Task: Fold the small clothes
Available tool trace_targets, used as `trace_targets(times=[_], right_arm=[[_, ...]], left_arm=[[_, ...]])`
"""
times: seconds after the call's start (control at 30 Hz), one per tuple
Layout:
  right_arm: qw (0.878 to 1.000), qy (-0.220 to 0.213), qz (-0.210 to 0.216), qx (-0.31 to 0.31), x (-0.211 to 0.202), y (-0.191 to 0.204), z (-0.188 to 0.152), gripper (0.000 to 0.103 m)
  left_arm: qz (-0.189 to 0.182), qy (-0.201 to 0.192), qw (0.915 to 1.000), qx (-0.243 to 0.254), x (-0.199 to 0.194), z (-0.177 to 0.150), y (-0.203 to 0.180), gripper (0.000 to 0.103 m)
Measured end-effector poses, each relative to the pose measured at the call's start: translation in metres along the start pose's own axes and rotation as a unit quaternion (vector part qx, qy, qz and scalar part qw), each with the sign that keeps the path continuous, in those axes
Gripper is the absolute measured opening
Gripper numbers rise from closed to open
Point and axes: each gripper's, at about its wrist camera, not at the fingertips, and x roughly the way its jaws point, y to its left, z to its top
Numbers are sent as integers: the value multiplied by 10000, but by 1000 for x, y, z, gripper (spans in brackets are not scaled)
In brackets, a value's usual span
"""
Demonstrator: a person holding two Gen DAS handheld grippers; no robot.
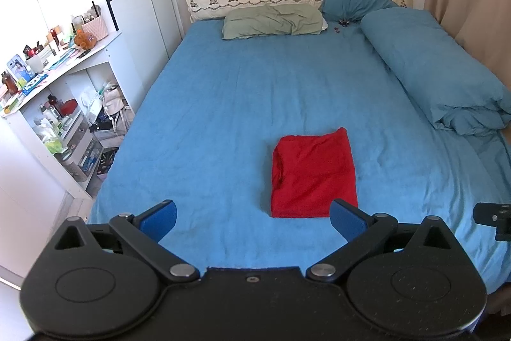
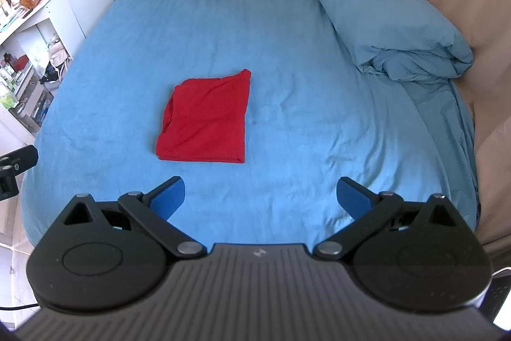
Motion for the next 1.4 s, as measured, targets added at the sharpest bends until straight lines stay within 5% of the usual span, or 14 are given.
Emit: trace_targets(times=[1.4], right_arm=[[10000,-57,-19,30,-5,6,-5,103]], left_arm=[[82,-27,9998,-200,-5,-4,4,103]])
